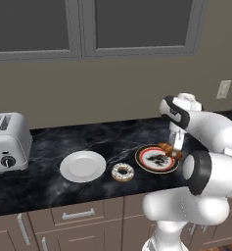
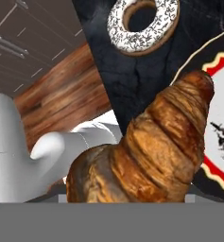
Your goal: Place the pastries on the plates.
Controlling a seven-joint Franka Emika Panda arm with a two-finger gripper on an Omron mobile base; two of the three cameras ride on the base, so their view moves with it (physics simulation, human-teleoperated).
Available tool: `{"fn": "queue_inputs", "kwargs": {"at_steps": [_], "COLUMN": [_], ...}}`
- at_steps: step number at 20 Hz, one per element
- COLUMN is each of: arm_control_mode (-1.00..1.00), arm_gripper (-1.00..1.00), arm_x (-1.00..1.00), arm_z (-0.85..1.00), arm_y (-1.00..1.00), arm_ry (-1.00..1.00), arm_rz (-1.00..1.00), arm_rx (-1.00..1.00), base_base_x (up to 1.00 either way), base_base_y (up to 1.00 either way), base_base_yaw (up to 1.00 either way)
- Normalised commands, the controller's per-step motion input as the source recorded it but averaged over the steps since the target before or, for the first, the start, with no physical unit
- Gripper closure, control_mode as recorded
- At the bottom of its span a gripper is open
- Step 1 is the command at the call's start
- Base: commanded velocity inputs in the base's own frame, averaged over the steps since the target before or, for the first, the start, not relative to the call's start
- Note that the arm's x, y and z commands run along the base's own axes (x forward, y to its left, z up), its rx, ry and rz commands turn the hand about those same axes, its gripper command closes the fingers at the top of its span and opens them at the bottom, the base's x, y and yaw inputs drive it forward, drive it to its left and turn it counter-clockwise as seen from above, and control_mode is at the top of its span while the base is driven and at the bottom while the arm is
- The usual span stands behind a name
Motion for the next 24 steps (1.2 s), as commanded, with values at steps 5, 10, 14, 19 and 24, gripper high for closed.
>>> {"fn": "queue_inputs", "kwargs": {"at_steps": [5, 10, 14, 19, 24], "arm_control_mode": [-1.0, -1.0, -1.0, -1.0, -1.0], "arm_gripper": [1.0, 1.0, 1.0, 1.0, 1.0], "arm_x": [0.27, 0.38, 0.35, 0.13, 0.29], "arm_z": [-0.14, -0.09, -0.06, -0.27, -0.41], "arm_y": [0.03, 0.0, 0.0, -0.02, 0.0], "arm_ry": [0.0, -0.01, 0.0, 0.0, -0.03], "arm_rz": [0.0, 0.0, 0.0, 0.02, 0.05], "arm_rx": [-0.01, -0.01, 0.0, 0.0, 0.0], "base_base_x": [0.0, 0.0, 0.0, 0.0, 0.0], "base_base_y": [0.0, 0.0, 0.0, 0.0, 0.0], "base_base_yaw": [0.0, 0.0, 0.0, 0.0, 0.0]}}
